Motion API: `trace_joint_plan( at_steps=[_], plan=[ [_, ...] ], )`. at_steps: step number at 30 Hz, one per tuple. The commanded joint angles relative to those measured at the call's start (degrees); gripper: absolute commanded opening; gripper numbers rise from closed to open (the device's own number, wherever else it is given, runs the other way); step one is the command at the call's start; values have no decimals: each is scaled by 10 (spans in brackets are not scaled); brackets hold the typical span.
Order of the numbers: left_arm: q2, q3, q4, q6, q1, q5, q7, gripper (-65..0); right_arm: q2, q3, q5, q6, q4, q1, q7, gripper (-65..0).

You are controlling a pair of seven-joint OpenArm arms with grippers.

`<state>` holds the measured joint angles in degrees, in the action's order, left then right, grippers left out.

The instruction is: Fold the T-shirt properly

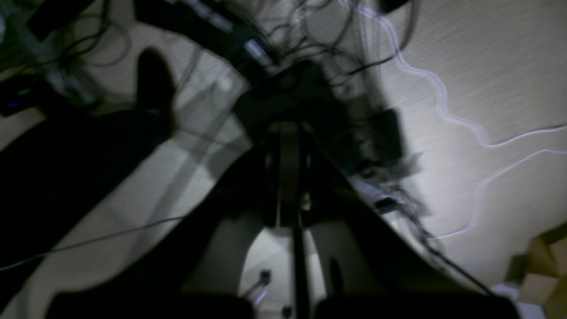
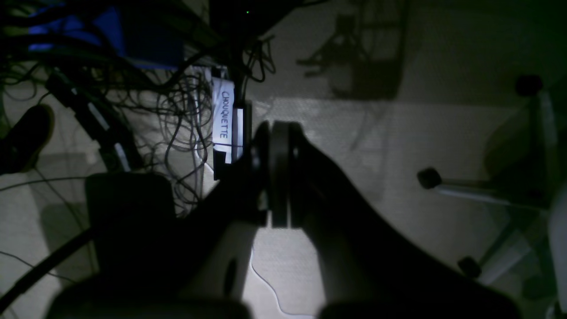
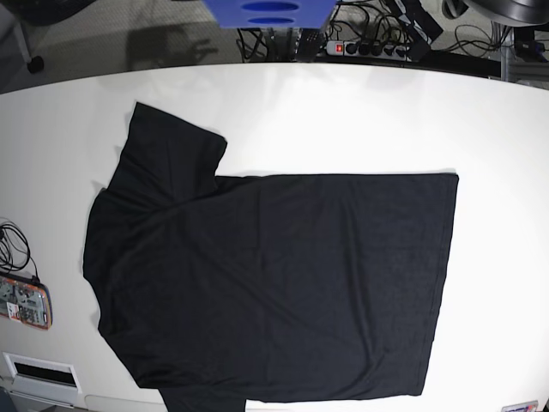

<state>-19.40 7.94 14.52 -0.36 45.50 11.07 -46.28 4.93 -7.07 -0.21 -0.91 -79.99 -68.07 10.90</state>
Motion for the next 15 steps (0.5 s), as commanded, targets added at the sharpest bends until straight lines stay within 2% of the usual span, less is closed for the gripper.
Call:
trace_joint_plan(
  at_steps=[1, 6, 8, 10, 13, 15],
  plan=[
    [-8, -3, -4, 4, 18, -1, -23, -650, 1, -2, 3, 1, -24, -24, 15, -650],
    [-9, -3, -4, 8, 45, -2, -122, -650, 1, -3, 3, 1, -91, -64, 14, -650],
    [-10, -3, 0, 35, 56, -2, -159, -650, 1, -3, 3, 1, -107, -69, 14, -650],
    [-14, -3, 40, 72, 59, -1, -142, -650, 1, -3, 3, 1, -121, -69, 14, -650],
    [-26, -3, 99, 118, 67, -1, -149, -650, 1, -15, 3, 1, -138, -69, 14, -650],
    [-27, -3, 144, 139, 78, -1, -149, -650, 0, -26, 3, 1, -151, -69, 14, -650]
  ],
)
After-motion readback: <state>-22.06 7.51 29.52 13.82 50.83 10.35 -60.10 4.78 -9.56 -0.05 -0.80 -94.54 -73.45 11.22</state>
